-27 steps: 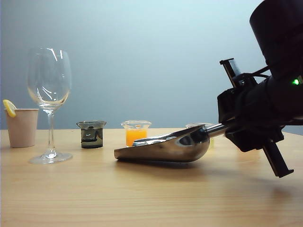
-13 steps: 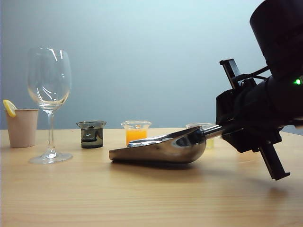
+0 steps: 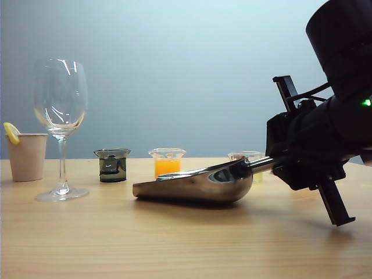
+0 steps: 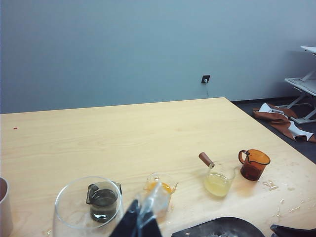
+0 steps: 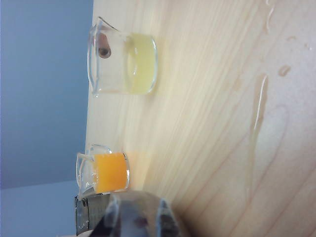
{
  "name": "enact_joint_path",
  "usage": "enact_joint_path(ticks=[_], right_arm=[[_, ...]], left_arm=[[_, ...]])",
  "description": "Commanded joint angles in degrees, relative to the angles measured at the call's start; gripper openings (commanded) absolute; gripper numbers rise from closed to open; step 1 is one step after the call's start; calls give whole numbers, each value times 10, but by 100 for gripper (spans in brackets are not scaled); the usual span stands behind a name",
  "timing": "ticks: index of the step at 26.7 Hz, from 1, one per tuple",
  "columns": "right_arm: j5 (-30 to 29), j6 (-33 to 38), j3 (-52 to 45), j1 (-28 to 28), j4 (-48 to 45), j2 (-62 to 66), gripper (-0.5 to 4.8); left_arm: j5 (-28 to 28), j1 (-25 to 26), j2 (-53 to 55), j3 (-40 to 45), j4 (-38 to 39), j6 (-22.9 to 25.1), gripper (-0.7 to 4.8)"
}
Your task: Pick up the ice scoop on the desk filled with ice cubes, pour the ice into the goblet, and finally put the scoop back on the table.
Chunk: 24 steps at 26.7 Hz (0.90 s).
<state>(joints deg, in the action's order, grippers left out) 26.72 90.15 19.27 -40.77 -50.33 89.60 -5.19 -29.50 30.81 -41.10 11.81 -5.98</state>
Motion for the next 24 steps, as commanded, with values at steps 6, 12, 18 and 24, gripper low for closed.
enact_joint_path(ticks=[6, 12, 18, 24], right_arm=[[-69, 2, 0, 33, -44, -2, -2], [-155, 3, 0, 85, -72, -2, -2], [-205, 5, 0, 109, -109, -2, -2], [-243, 33, 0, 114, -139, -2, -2]], left_arm=[[-2, 0, -1, -3, -3, 17, -5], [-2, 0, -1, -3, -3, 17, -5], [-2, 0, -1, -3, -3, 17, -5], [-2, 0, -1, -3, -3, 17, -5]])
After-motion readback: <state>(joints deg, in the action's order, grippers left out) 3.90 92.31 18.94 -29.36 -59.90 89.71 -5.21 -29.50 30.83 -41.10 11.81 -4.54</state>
